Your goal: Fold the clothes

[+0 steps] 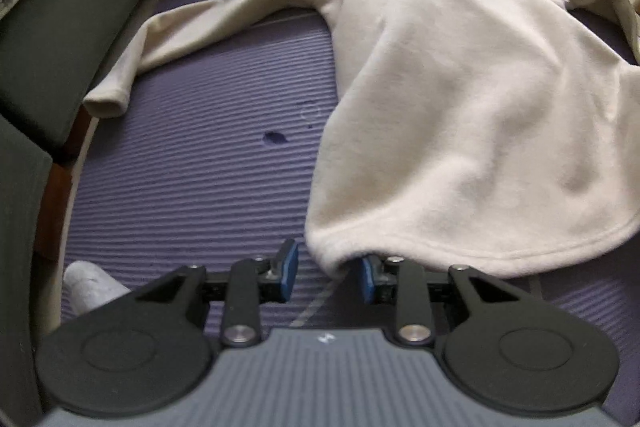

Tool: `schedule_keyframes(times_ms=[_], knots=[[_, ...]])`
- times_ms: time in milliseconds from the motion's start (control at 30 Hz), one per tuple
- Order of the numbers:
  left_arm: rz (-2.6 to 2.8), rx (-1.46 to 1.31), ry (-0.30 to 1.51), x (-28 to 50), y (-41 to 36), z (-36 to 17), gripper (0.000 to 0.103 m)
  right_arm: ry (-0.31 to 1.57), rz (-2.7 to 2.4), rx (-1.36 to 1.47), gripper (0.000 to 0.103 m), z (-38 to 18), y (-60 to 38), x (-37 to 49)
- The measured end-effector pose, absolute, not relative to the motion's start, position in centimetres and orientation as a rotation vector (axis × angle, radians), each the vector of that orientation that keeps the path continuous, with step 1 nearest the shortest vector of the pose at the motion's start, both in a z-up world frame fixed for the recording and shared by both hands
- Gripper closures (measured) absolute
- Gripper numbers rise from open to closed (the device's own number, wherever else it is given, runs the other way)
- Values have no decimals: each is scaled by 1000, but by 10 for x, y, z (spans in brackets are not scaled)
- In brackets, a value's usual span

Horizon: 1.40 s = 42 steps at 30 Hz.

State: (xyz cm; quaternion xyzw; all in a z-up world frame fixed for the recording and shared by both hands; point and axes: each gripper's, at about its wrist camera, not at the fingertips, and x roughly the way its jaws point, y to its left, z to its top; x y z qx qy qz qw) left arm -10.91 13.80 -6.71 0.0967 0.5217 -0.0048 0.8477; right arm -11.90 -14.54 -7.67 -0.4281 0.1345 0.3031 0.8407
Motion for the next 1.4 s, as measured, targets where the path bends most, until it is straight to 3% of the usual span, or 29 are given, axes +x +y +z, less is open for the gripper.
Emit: schedule_keyframes(times_ms=[267, 333, 600, 700, 800, 1067, 1100, 1133, 1167, 1233, 1400], knots=[[-30, 179, 1115, -103, 142, -74, 69, 162, 697, -1260, 57, -107, -123, -142], [-34, 174, 1124, -101, 141, -76, 68, 159, 693, -1265, 88, -106, -117, -145], [-17, 196, 1124, -100, 138, -76, 57, 563, 336, -289, 93, -14, -174, -81], [-46, 212, 1103, -102, 133, -74, 42, 713, 195, 6, 94, -18, -216, -60], [-102, 224, 1065, -105, 124, -70, 36, 790, 119, 51, 94, -34, -230, -56], [-13, 325, 1118, -101, 105, -86, 37, 960, 44, 80, 93, -68, -235, -45], [-6, 298, 1121, -102, 110, -87, 45, 989, 45, 74, 93, -75, -233, -46], [-9, 285, 1120, -102, 112, -87, 72, 1018, 52, 70, 93, -81, -231, -47], [-23, 276, 1123, -102, 114, -87, 91, 1032, 60, 68, 94, -83, -230, -48], [-34, 328, 1123, -101, 109, -82, 96, 1005, 75, 19, 95, -75, -225, -54], [-51, 317, 1097, -99, 115, -35, 96, 886, 128, -102, 95, -29, -217, -77]])
